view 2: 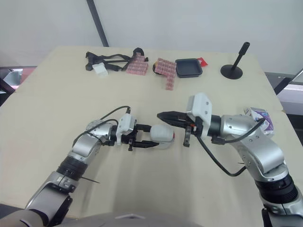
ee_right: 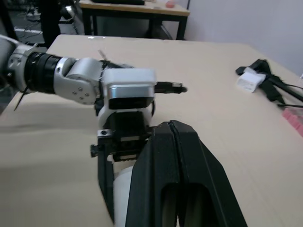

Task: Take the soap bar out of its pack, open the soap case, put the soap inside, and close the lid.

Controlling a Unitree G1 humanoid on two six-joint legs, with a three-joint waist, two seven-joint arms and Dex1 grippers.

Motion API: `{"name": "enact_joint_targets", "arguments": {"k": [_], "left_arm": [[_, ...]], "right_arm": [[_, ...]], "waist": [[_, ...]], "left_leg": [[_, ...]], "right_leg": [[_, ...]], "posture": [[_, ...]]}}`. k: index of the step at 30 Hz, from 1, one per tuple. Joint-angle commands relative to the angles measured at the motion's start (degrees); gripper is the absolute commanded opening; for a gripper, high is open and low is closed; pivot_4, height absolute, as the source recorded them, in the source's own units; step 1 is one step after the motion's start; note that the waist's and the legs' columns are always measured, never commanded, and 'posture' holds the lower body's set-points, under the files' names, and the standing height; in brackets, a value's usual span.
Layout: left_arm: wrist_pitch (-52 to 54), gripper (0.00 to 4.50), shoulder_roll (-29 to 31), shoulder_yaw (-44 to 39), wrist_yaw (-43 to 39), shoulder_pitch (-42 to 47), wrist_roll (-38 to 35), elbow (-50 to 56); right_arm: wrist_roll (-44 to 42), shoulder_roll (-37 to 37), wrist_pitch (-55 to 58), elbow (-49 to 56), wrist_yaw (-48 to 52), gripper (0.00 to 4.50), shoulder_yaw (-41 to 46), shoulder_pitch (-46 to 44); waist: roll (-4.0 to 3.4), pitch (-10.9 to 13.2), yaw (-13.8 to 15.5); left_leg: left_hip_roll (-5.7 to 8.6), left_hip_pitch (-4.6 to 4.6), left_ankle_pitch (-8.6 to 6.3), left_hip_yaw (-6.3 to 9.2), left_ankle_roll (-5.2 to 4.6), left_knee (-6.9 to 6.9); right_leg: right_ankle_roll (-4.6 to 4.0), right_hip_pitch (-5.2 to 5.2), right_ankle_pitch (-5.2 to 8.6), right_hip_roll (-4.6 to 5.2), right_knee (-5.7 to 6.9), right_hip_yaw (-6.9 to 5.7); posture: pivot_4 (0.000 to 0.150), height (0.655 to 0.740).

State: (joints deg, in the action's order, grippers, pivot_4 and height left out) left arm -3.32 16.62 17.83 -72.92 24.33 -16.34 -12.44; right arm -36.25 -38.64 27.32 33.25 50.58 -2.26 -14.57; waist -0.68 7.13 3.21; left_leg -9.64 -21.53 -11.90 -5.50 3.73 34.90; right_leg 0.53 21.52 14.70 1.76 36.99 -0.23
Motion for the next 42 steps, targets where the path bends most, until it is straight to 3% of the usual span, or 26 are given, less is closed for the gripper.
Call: {"name": "enact_joint_targets", "arguments": {"k": [1, 18, 42], "left_arm": [[-0.03, 1.83, 0.26, -1.06, 0.35, -0.32, -0.72, 1.64], [-0.04, 1.83, 0.15, -1.11, 0.87, -0.49, -0.81, 2.19], [-0.2, 1.83, 0.05, -1.56, 1.38, -0.57, -1.19, 2.76]], "right_arm": [[0.43, -0.81, -0.12, 2.0, 0.75, 0.02, -0.63, 0.84], [7.43, -1.42, -3.48, -3.45, 3.21, 0.02, -2.26, 5.68], [8.43, -2.47, 2.72, -4.7, 0.83, 0.02, -4.81, 7.16]], "waist": [[0.0, 0.0, 0.01], [0.0, 0.0, -0.07], [0.01, -0.01, -0.24]], "left_leg": [[0.0, 0.0, 0.0, 0.0, 0.01, 0.0], [0.01, -0.06, 0.03, -0.01, 0.11, -0.02], [-0.01, 0.12, 0.03, 0.0, 0.11, -0.09]], "right_leg": [[0.0, -0.01, 0.0, 0.0, 0.0, 0.0], [0.02, -0.07, -0.01, -0.01, 0.0, 0.03], [0.01, -0.4, 0.0, -0.01, -0.07, 0.03]], "posture": [[0.15, 0.74], [0.15, 0.74], [0.15, 0.74]]}}
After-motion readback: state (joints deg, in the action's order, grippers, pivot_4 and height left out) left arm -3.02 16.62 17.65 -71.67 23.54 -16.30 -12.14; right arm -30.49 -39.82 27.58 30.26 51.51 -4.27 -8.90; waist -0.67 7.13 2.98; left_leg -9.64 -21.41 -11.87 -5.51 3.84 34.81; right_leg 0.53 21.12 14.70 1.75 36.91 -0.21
